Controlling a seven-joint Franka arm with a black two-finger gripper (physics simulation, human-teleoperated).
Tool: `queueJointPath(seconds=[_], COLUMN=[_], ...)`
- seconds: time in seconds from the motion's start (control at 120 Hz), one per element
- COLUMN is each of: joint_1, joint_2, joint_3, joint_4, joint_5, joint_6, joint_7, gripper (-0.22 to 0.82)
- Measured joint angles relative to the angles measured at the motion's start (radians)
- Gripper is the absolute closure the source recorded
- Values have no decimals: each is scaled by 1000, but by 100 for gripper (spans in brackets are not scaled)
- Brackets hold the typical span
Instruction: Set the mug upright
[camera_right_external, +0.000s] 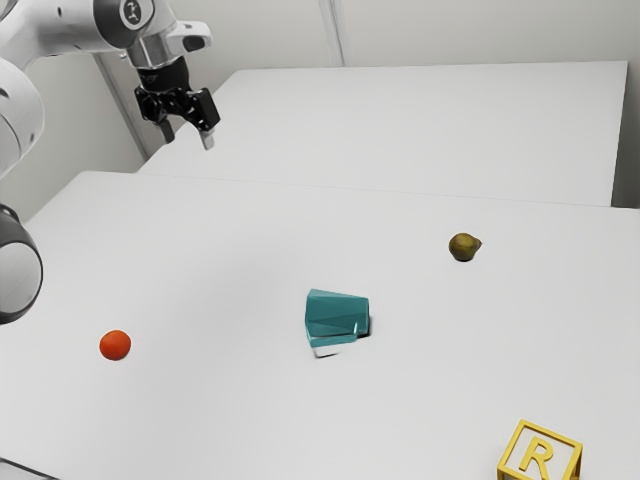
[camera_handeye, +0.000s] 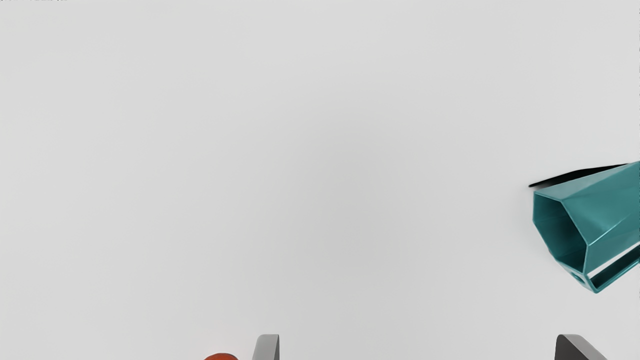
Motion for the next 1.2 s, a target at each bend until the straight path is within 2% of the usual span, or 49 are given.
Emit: queueJointPath(seconds=[0.225, 0.308, 0.408, 0.567, 0.692, 0.833, 1.042, 1.2], joint_1=[4, 2, -8, -7, 2, -9, -58, -90], joint_2=[-10, -55, -161, -354, -483, -567, -582, -545], joint_3=[-1, -1, -20, -16, -14, -13, -12, -10], joint_4=[0, -32, -174, -494, -743, -947, -1113, -1187], joint_5=[-7, -33, -61, -169, -277, -385, -517, -675], joint_6=[-10, -19, -21, 33, 130, 263, 468, 627], joint_7=[5, 6, 7, -4, -24, -42, -57, -18], gripper=[0, 0, 0, 0, 0, 0, 0, 0])
